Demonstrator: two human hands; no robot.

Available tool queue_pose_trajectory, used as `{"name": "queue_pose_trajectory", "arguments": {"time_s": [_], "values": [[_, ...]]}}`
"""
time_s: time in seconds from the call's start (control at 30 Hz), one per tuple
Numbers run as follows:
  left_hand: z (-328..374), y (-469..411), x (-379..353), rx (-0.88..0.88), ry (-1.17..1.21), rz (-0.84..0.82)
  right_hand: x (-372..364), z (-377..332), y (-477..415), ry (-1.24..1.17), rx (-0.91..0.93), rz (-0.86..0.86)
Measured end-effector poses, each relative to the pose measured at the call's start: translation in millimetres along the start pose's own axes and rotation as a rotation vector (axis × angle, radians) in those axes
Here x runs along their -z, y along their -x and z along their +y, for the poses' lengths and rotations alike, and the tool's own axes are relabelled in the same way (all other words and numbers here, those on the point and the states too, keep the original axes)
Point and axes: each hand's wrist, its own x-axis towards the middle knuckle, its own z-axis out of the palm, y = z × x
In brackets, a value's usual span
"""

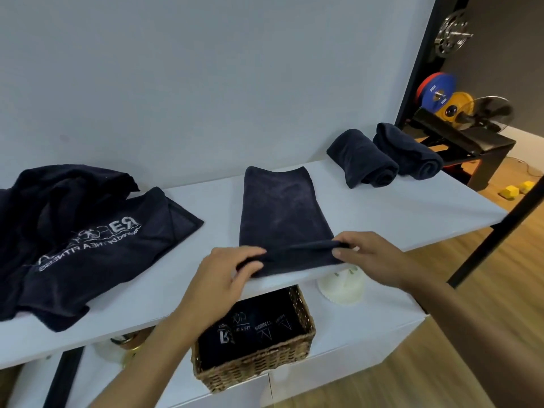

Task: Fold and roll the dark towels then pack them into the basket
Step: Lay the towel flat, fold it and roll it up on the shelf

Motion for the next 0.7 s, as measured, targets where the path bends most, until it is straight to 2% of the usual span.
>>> {"name": "queue_pose_trajectory", "arguments": {"time_s": [0.1,0.2,0.23,0.27,0.3,0.33,0.4,0.43,0.5,0.57,0.63,0.7], "values": [[0.5,-25.1,6.1,0.192,0.179,-0.08,2.5,-5.2,-13.9,-0.093,-0.144,0.002],[-5.7,-43.4,5.9,0.298,0.239,-0.17,-2.6,-1.1,-23.3,0.098,-0.222,0.117],[-8.2,-46.5,4.5,0.333,0.266,-0.18,-5.3,-1.1,-21.9,0.228,-0.169,0.242],[-9.8,-49.4,3.4,0.361,0.288,-0.184,-8.5,-2.9,-18.5,0.339,-0.025,0.404],[-10.1,-53.2,2.8,0.389,0.306,-0.188,-11.6,-5.4,-15.2,0.42,0.186,0.527],[-10.3,-56.7,2.7,0.419,0.331,-0.193,-16.1,-7.5,-11.6,0.497,0.398,0.561],[-8.6,-62.8,4.5,0.484,0.392,-0.202,-29.0,-2.3,-12.3,0.718,0.669,0.418],[-7.2,-65.4,5.7,0.522,0.412,-0.207,-36.4,4.2,-17.0,0.81,0.695,0.329],[-8.3,-68.3,5.6,0.558,0.397,-0.194,-44.5,12.0,-29.0,0.831,0.635,0.233],[-9.1,-64.7,2.9,0.495,0.214,-0.083,-41.6,11.5,-40.2,0.818,0.594,0.176],[-9.3,-54.0,0.9,0.182,-0.129,0.1,-32.8,1.5,-46.3,0.765,0.564,0.114],[-12.0,-41.2,-2.6,-0.166,-0.406,0.078,-21.7,-9.3,-51.7,0.598,0.445,0.032]]}}
